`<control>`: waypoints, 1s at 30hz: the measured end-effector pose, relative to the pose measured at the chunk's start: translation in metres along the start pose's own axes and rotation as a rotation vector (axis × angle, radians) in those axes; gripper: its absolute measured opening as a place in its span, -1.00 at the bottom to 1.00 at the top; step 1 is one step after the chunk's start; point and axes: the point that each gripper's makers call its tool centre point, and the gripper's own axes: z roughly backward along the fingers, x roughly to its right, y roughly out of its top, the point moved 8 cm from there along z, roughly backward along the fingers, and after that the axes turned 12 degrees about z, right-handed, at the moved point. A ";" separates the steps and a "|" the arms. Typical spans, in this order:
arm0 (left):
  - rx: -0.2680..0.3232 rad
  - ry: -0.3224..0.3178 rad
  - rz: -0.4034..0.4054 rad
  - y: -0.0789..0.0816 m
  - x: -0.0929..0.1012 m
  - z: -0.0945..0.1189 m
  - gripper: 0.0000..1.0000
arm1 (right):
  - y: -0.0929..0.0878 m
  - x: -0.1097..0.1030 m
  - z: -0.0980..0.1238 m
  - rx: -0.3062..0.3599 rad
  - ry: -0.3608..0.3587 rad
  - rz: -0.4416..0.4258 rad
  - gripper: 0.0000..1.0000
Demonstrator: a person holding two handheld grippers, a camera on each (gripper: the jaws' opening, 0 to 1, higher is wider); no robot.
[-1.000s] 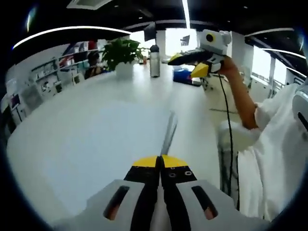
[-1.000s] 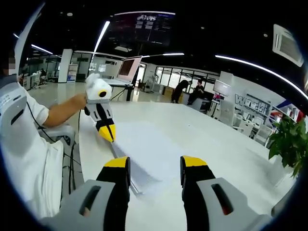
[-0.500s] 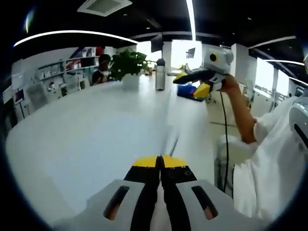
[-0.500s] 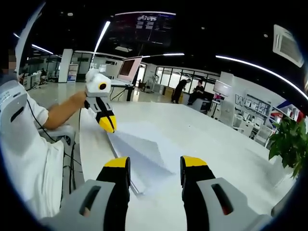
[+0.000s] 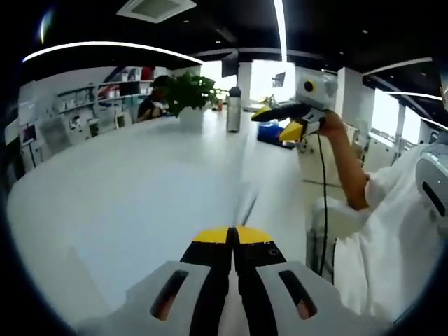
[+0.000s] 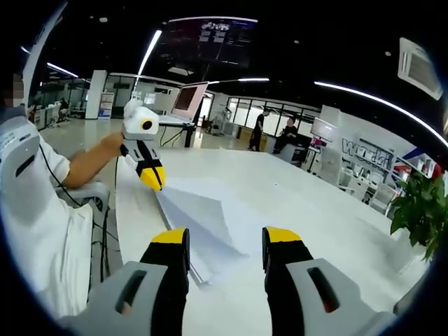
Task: Grasp the top corner of one sheet in the document stack and pull a single sheet out from the document stack, separating that one sheet from the rest and lifting it clear until the single sheet is fully removed from the stack
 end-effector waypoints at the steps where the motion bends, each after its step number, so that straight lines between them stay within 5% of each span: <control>1: 0.003 0.001 0.001 0.001 0.000 0.001 -0.94 | 0.000 0.000 0.000 0.000 -0.001 0.000 -0.17; 25: 0.115 -0.011 0.053 0.025 0.005 0.045 -0.95 | 0.003 0.000 -0.002 0.003 0.003 0.009 -0.17; 30: 0.135 0.047 0.052 0.028 0.002 0.055 -0.95 | 0.003 0.001 -0.001 0.003 0.001 0.007 -0.17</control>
